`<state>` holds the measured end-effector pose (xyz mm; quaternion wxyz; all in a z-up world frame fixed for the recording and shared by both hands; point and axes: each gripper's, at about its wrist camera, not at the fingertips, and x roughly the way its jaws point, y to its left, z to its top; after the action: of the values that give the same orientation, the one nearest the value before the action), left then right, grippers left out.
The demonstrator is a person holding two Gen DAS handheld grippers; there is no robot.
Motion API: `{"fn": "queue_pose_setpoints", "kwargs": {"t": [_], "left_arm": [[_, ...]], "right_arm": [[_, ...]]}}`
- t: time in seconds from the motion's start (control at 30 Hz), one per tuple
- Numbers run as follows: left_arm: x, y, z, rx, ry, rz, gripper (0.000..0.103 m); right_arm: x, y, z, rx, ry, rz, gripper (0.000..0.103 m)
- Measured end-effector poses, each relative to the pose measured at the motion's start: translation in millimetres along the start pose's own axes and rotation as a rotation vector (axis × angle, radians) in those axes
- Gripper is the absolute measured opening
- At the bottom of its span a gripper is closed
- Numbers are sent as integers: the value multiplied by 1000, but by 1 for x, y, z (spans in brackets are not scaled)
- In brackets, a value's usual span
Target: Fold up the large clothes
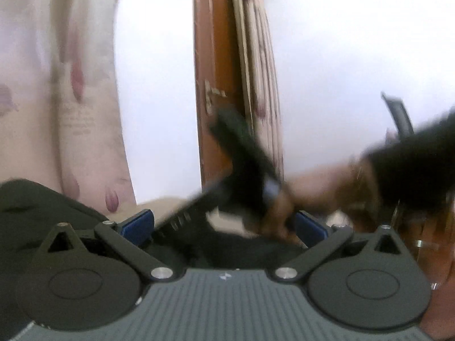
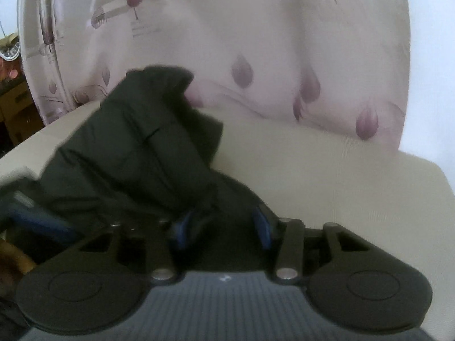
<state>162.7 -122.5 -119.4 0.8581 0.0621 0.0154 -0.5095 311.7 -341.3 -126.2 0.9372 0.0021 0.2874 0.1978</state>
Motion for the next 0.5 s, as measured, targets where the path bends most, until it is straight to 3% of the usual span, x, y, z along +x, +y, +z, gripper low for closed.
{"fn": "queue_pose_setpoints", "kwargs": {"t": [0.1, 0.2, 0.27, 0.4, 0.5], "left_arm": [[-24, 22, 12, -147, -21, 59, 103], [-33, 59, 7, -330, 35, 103, 103], [-25, 78, -6, -430, 97, 116, 103], [-16, 70, -21, -400, 38, 139, 103], [-12, 66, -24, -371, 23, 142, 103]], "right_arm": [[2, -19, -16, 62, -46, 57, 52], [10, -35, -31, 138, -110, 120, 66], [15, -46, -41, 200, -126, 140, 89], [16, -47, -35, 232, -111, 142, 92], [-6, -40, -29, 236, -134, 47, 92]]}}
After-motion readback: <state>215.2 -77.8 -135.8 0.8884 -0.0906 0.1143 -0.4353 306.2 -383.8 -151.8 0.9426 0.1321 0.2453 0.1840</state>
